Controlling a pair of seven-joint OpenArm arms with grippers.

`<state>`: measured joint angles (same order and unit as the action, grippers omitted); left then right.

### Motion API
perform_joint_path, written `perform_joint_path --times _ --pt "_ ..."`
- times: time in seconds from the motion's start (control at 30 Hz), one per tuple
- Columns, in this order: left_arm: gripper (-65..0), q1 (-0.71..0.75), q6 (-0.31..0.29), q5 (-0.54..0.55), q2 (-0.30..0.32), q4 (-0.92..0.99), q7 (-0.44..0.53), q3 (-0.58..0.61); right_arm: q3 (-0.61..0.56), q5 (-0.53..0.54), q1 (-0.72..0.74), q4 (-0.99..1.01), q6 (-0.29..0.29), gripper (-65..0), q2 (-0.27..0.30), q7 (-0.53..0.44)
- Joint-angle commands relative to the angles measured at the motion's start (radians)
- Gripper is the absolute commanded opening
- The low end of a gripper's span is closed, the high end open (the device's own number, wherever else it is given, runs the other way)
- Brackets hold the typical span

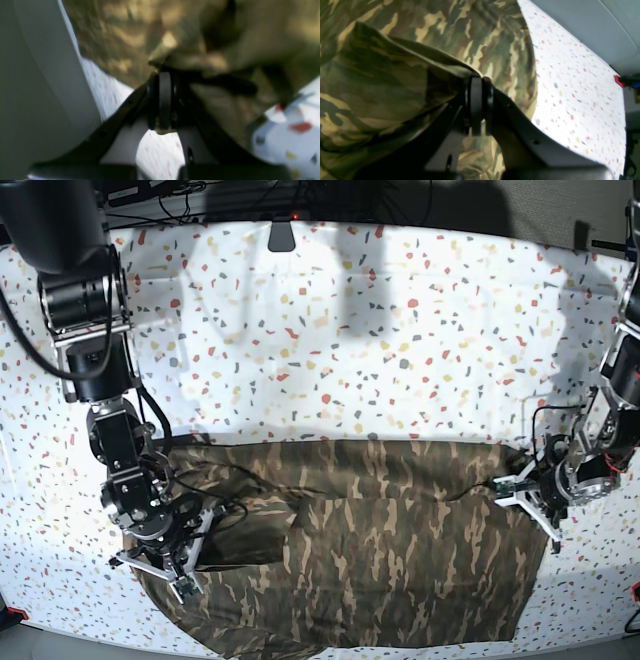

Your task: Fold the T-shirt properly

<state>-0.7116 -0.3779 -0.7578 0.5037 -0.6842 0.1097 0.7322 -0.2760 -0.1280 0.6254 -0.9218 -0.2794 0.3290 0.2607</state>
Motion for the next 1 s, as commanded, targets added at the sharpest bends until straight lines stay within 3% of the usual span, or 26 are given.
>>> perform_joint_path --times 0.0,0.13,0.4,0.53,0.57,0.67,0.73,0.97 --pt "-65.0 -0.034 0.014 0.023 0.012 -0.004 -0.022 -0.008 0.006 0.001 0.039 -0.016 0.039 -65.0 0.009 -0.026" --pt "-65.0 -0.034 0.014 0.103 0.012 0.012 -0.069 -0.008 0.006 0.001 0.040 -0.016 0.124 -65.0 0.008 -0.026" --pt "-65.0 -0.034 0.015 0.138 0.012 0.018 -0.092 -0.008 0.005 0.000 0.042 -0.016 0.126 -65.0 0.008 -0.033" --pt "-65.0 -0.034 0.015 0.164 0.012 0.018 -0.092 -0.008 0.005 -0.004 0.045 -0.016 0.126 -65.0 0.009 -0.120" --pt "-65.0 -0.034 0.015 0.174 0.012 0.018 -0.092 -0.008 0.006 -0.017 0.045 -0.016 0.126 -62.4 0.009 -0.149" --pt "-65.0 -0.034 0.015 0.205 0.012 0.018 -0.092 -0.008 0.006 -0.098 0.045 -0.016 0.126 -35.1 0.009 -0.210" --pt "-65.0 -0.034 0.014 0.209 0.012 0.018 -0.092 -0.008 0.006 -0.123 0.048 -0.016 0.126 -25.5 0.009 -0.208" --pt "-65.0 -0.037 0.020 0.209 0.012 0.018 -0.091 -0.008 0.006 -0.123 0.049 -0.016 0.126 -23.4 0.009 -0.207"
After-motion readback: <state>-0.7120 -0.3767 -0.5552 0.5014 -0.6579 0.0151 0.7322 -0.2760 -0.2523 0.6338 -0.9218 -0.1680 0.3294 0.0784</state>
